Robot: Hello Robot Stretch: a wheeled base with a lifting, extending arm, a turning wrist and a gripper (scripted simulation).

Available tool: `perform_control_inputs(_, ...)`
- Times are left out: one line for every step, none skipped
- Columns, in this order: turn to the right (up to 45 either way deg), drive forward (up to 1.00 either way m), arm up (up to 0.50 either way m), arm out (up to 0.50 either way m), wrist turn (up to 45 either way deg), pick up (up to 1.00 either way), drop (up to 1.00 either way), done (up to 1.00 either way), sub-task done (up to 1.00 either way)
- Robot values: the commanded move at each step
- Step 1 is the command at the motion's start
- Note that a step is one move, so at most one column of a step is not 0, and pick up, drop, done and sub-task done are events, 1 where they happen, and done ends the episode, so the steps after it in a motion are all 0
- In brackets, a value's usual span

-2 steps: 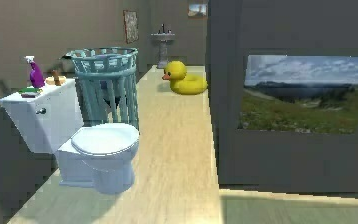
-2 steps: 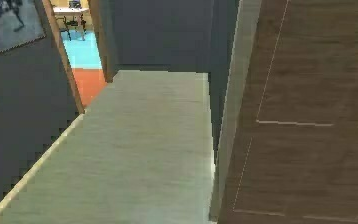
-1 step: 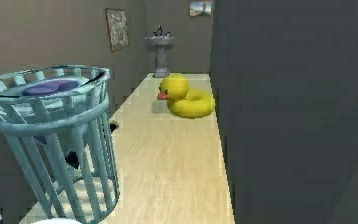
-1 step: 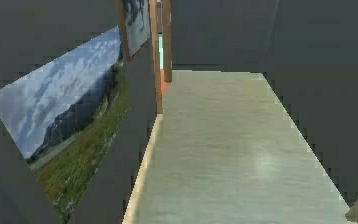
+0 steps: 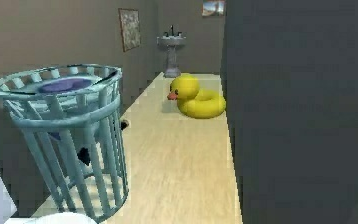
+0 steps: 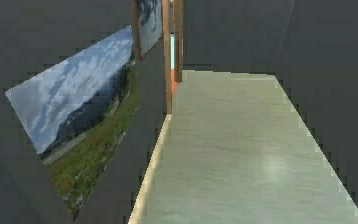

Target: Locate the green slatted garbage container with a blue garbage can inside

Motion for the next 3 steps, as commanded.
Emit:
perform_control_inputs(0.0, 0.25, 0.0, 0.0, 0.0, 0.0, 0.0, 0.0, 0.0)
perform_control_inputs(-33.0, 0.0, 0.0, 0.0, 0.0, 0.0, 0.0, 0.0, 0.0)
perform_control_inputs(0.0, 0.0, 0.0, 0.0, 0.0, 0.0, 0.0, 1.0, 0.0)
